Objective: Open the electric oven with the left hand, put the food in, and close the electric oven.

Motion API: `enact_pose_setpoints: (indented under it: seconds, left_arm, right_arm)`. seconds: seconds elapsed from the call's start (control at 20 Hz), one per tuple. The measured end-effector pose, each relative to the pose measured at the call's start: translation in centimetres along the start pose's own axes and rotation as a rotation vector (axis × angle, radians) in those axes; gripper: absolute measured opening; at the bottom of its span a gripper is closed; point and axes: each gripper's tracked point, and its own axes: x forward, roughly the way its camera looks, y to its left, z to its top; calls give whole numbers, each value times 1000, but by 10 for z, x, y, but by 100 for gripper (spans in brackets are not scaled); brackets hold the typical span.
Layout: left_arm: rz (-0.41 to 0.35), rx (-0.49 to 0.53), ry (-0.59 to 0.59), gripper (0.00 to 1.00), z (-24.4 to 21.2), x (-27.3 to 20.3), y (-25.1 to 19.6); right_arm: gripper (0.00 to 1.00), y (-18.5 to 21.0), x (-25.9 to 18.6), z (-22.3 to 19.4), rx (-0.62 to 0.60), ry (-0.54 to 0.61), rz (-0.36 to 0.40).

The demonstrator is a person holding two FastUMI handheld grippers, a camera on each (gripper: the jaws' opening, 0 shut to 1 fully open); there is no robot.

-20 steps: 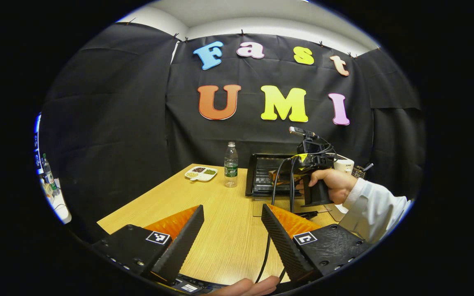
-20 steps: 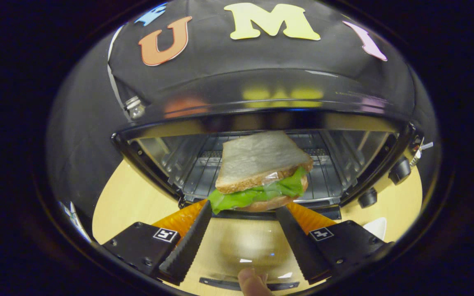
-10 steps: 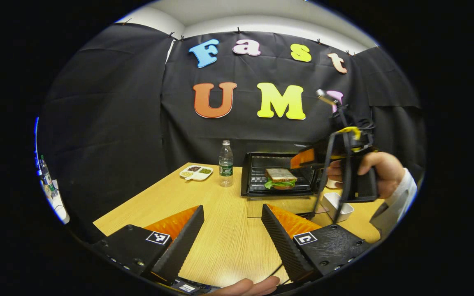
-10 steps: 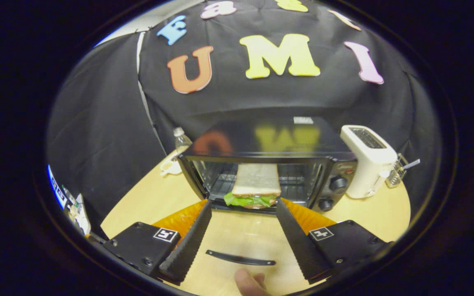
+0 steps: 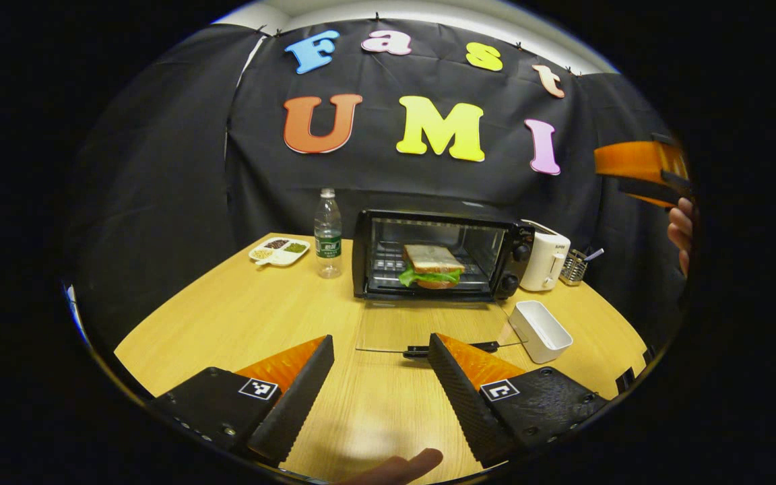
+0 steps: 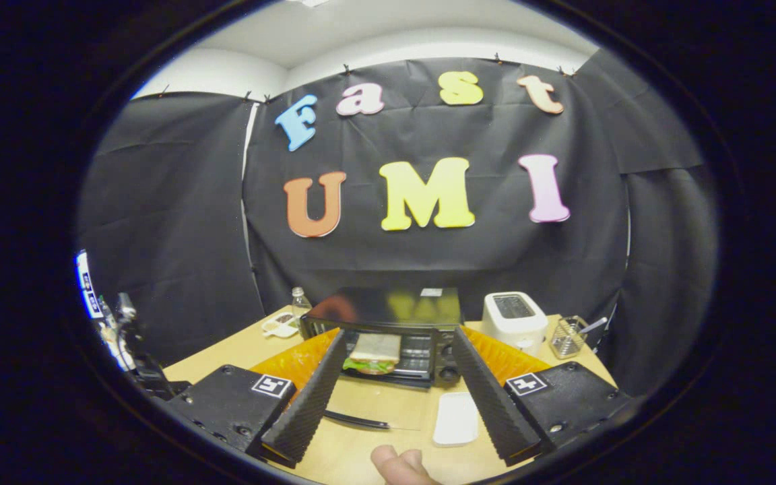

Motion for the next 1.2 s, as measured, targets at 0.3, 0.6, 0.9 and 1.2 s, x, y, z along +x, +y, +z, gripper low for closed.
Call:
enact_pose_setpoints:
  seconds: [0.3, 0.6, 0.9, 1.2]
  left_arm:
    - [-42, 11, 119, 93, -36, 36, -38]
    - [-78, 51, 214, 94, -65, 56, -70]
    - [-65, 64, 268, 94, -81, 73, -79]
    - [-45, 63, 298, 93, -88, 88, -79]
  right_arm:
    - [89, -54, -55, 34, -39, -120, -87]
    - [100, -77, -92, 40, -82, -187, -150]
    - [90, -94, -105, 28, -54, -196, -178]
    - [100, -110, -105, 19, -52, -185, -208]
